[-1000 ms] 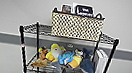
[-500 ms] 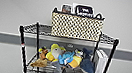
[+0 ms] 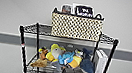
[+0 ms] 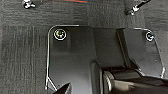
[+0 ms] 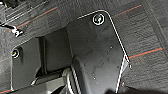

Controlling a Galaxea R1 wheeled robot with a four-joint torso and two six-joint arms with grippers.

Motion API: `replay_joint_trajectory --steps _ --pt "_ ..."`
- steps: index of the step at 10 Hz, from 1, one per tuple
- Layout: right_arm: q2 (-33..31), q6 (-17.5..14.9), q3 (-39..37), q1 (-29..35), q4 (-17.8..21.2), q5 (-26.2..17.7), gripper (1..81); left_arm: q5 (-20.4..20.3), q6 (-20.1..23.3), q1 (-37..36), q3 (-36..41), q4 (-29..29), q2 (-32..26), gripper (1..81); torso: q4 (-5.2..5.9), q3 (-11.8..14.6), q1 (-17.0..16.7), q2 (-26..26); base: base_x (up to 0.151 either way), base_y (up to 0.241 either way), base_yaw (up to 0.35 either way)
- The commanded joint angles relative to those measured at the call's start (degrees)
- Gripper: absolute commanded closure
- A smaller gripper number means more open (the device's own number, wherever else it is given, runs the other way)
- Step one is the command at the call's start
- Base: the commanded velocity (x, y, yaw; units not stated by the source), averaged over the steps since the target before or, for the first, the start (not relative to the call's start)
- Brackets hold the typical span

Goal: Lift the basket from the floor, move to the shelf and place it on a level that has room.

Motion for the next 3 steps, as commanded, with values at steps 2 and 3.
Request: replay_joint_trajectory --steps 2,3 --pt "4.19 -0.20 -3.37 1.65 -4.41 -1.87 1.0 1.60 2.03 -3.01 -8.16 1.96 6.60 1.0 0.00 0.02 0.00 0.00 0.000 0.000 0.000" --pt "4.27 -0.20 -3.46 1.65 -5.03 -1.79 1.0 1.60 2.12 -3.01 -8.78 1.96 7.04 1.0 0.00 0.02 -0.02 0.00 0.000 0.000 0.000"
